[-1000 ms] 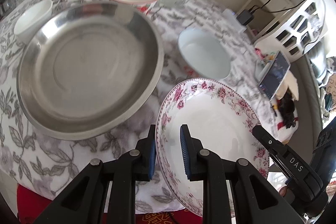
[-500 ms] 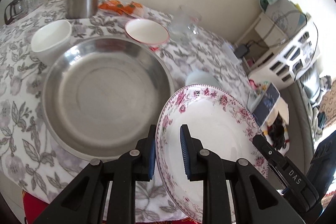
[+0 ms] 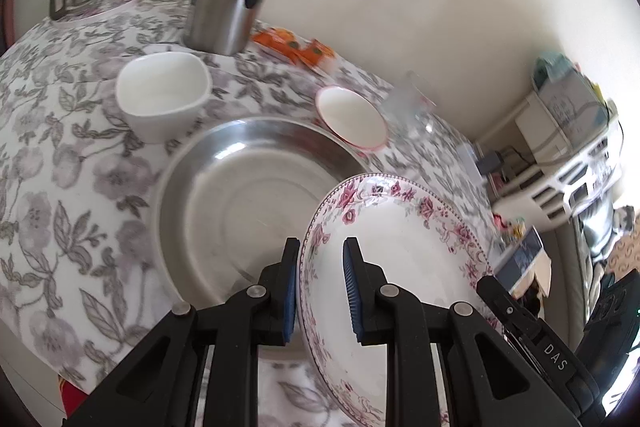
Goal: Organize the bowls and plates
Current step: 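Carry the plate with both grippers over the steel basin and lower it inside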
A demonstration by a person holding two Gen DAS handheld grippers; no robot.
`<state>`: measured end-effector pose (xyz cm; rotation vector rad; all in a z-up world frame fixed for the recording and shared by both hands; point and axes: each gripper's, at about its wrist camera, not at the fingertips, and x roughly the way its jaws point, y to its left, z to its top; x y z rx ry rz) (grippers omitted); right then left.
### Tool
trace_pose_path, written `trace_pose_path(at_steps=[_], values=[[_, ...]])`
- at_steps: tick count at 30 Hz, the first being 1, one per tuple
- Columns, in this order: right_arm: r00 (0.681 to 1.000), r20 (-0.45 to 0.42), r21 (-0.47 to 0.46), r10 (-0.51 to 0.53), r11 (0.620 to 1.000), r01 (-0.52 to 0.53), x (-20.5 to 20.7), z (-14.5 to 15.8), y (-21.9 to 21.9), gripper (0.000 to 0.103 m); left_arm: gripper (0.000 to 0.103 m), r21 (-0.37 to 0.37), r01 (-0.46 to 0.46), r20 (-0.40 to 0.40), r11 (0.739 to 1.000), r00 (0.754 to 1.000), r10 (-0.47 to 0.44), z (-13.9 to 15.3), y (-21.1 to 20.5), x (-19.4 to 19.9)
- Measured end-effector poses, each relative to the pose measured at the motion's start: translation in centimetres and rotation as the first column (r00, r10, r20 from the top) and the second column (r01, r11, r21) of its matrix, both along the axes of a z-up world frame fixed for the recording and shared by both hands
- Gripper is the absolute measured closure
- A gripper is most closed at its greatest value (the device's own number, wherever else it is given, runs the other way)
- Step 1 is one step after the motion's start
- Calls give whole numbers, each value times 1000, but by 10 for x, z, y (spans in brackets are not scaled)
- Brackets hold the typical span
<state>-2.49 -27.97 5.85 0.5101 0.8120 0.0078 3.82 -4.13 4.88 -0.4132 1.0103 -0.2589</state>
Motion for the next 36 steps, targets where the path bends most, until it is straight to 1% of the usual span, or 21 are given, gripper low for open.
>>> trace_pose_path(at_steps=[5,10,15,22,36], values=[[999,-16,-6,33,999,-33,22,-7,22,83,81,-21,-57,-16,998,998,57,-9,24,12],[997,-47,15,61,998,-61,45,-23,37,83,81,-11,-105,-38,994,994,105,-21,43,26],[994,-70,17,82,997,-81,61,-36,45,83,81,-5,-131,-61,991,990,130,-34,52,40],[991,-91,9,94,996,-94,78,-49,49,83,81,39,-131,-69,991,989,133,-45,52,54],[987,-137,16,80,997,-78,87,-71,42,83,81,98,-97,-75,990,992,105,-60,38,66]])
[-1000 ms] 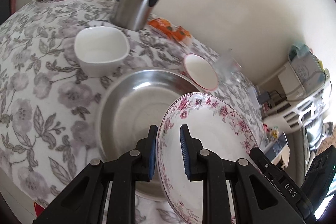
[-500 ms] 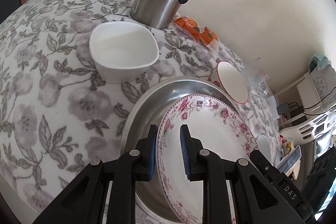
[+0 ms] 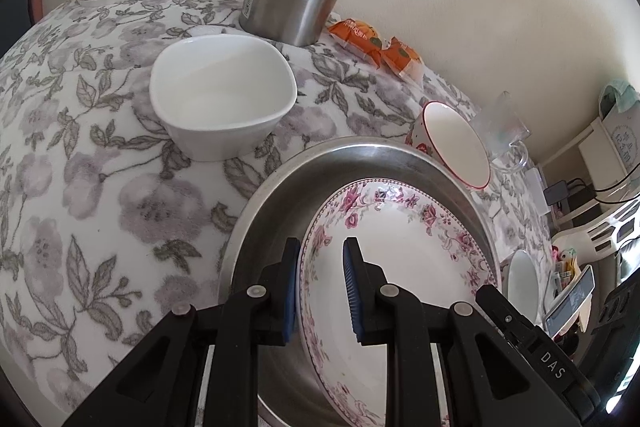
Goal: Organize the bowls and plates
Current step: 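Carry the plate with both grippers over the steel basin and lower it inside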
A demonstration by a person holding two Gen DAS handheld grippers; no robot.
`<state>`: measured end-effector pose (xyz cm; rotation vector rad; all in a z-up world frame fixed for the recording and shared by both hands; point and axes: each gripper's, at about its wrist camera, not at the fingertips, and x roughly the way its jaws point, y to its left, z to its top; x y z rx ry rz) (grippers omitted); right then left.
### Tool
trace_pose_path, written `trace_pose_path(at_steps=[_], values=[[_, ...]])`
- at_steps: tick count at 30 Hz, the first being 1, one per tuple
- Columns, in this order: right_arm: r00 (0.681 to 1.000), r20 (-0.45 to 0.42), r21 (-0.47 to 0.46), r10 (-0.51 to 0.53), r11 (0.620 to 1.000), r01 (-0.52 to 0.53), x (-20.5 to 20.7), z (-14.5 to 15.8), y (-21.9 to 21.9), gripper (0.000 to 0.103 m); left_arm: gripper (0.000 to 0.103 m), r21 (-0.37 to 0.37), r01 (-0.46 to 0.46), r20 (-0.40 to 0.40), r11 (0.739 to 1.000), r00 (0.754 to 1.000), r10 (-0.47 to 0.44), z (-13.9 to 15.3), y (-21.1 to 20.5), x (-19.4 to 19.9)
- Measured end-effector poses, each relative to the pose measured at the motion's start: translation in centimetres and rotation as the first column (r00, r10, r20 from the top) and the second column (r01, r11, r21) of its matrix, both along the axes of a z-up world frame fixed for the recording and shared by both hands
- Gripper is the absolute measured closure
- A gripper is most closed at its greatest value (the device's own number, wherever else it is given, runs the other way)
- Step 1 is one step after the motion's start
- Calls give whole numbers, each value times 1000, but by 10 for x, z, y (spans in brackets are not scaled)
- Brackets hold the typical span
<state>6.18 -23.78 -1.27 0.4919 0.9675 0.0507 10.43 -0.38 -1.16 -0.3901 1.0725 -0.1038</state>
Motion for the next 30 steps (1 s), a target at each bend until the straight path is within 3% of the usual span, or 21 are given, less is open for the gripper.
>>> trace_pose_path(at_steps=[11,30], values=[[1000,-16,-1,9,1000,-9,1,-8,1,83,81,29,-9,-35,1000,999,10,-14,-2,4],[998,-41,-84,41,996,-44,3,-10,10,83,80,51,-14,-68,999,998,17,-21,-3,4]])
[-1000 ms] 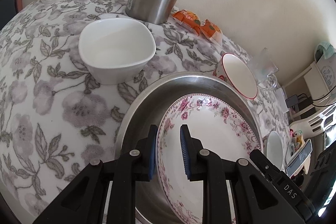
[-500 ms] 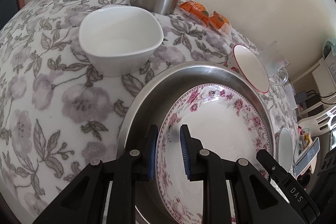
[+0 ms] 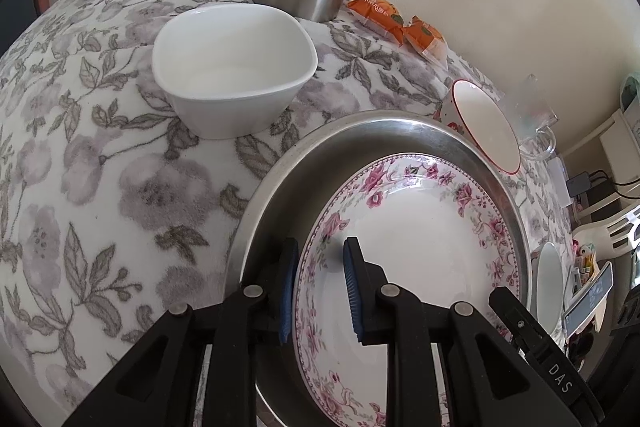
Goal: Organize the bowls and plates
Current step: 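Carry the plate with both grippers over the steel basin and lower it inside, then open both grippers to release the plate in the basin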
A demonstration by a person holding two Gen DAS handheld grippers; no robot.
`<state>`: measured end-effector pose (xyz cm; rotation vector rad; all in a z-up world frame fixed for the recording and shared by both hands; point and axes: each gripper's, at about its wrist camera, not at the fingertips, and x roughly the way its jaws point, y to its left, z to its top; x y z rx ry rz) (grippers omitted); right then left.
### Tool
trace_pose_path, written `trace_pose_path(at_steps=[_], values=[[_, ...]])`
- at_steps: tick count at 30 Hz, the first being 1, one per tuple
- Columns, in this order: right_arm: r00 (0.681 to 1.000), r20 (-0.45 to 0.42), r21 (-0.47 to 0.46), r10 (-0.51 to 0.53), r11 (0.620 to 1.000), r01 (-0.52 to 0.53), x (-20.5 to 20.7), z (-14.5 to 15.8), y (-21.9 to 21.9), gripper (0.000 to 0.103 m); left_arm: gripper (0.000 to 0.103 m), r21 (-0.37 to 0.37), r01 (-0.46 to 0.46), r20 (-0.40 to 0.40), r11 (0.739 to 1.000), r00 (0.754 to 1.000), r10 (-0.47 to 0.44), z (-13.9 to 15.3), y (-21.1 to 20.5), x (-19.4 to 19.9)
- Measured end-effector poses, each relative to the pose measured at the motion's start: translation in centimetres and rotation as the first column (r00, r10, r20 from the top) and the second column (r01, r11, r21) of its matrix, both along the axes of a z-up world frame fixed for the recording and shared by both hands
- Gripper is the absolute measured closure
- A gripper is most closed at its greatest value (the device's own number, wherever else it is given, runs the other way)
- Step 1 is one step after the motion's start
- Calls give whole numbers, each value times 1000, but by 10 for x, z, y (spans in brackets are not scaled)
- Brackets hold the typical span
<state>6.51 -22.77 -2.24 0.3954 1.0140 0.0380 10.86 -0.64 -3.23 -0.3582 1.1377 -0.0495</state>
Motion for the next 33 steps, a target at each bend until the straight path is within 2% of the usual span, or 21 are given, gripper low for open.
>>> trace_pose_path(at_steps=[9,16,21,24,25,27,28,29,33], values=[[1000,-2,-8,-4,1000,4,-1,0,-2,82,80,16,3,-3,1000,1000,-3,1,-2,0],[1000,21,-1,-14,1000,14,-4,7,-7,82,80,45,7,35,999,999,-9,9,-4,-3],[999,46,-40,-24,999,26,-9,22,-10,82,80,46,1,49,999,999,-3,16,-3,-5],[998,59,-48,-34,998,37,-10,34,-11,82,78,67,9,86,998,996,-15,30,-5,-10],[998,57,-64,-38,997,41,-8,37,-10,81,78,80,14,103,997,994,-23,35,-7,-12],[998,43,-89,-46,995,50,-5,41,-8,68,77,125,21,134,992,990,-38,44,-11,-16],[998,31,-100,-50,994,53,-2,41,-7,57,75,146,22,142,989,989,-43,46,-13,-17],[999,20,-107,-49,993,51,2,42,-7,51,70,170,23,147,985,988,-48,49,-15,-19],[1000,5,-107,-24,994,25,13,46,-5,46,55,222,-4,180,975,983,-37,64,-20,-22]])
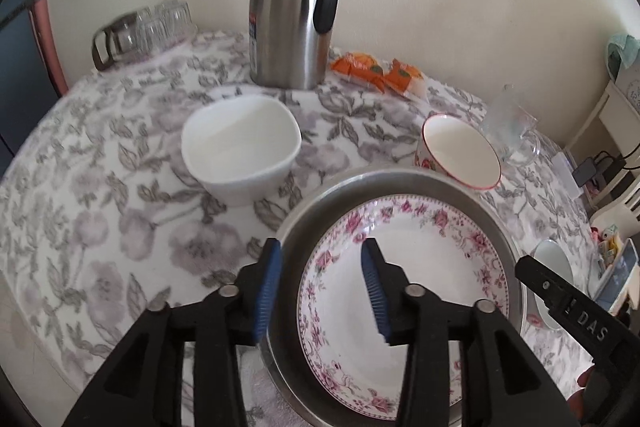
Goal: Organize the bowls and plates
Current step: 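Open both grippers to release the plate in the basin, then move both grippers toward the red-rimmed strawberry-print bowl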
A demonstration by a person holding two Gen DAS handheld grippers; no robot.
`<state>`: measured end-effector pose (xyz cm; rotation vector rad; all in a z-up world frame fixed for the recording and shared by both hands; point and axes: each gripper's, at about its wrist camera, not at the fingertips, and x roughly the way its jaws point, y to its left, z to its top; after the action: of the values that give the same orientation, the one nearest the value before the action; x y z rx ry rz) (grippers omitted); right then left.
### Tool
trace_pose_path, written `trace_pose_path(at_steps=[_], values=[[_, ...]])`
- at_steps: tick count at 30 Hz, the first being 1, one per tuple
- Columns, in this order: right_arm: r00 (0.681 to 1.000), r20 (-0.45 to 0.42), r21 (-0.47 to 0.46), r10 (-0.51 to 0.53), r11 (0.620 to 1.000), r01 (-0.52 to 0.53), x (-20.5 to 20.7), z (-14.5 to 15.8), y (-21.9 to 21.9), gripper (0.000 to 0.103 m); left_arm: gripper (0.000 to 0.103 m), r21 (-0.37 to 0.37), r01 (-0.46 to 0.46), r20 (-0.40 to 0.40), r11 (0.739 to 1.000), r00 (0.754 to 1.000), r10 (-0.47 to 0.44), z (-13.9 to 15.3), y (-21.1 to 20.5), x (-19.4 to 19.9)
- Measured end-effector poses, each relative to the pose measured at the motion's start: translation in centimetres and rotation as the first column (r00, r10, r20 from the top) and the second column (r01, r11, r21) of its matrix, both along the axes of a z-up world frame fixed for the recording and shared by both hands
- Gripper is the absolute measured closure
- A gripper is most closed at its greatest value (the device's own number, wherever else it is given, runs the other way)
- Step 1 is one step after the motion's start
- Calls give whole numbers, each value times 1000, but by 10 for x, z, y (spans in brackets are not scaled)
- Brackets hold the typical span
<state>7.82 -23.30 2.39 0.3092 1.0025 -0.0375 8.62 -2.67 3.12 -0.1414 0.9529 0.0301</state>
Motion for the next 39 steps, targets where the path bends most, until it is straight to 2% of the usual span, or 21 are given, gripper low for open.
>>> trace_pose_path(at_steps=[1,3,7,9,10,13,18,25,30,39], values=[[1000,2,-9,9,1000,-9,1,0,1,42,51,23,-10,12,1000,1000,9,3,-1,1],[1000,-4,-24,31,999,-31,1,-2,5,40,37,74,-41,22,996,999,40,7,-4,3],[995,-20,5,97,995,-96,-2,-12,12,40,34,85,-129,-10,988,991,130,7,-4,9],[991,-3,7,131,991,-131,-3,-13,16,40,24,112,-163,-30,980,985,168,5,-7,12],[989,3,2,150,989,-150,-3,-12,19,40,22,119,-178,-31,977,983,182,5,-7,12],[984,28,36,176,983,-177,-5,-9,21,40,21,138,-211,-7,968,977,214,6,-10,12],[977,83,18,195,980,-197,-12,2,20,40,21,153,-255,-2,955,966,258,7,-12,15],[973,85,23,216,976,-218,-13,0,19,40,20,182,-255,5,950,966,258,8,-21,13],[974,81,27,213,976,-215,-12,-2,17,40,15,206,-248,9,947,968,252,6,-26,14],[971,76,21,229,973,-231,-12,-4,21,40,15,208,-260,6,943,964,264,6,-22,15]])
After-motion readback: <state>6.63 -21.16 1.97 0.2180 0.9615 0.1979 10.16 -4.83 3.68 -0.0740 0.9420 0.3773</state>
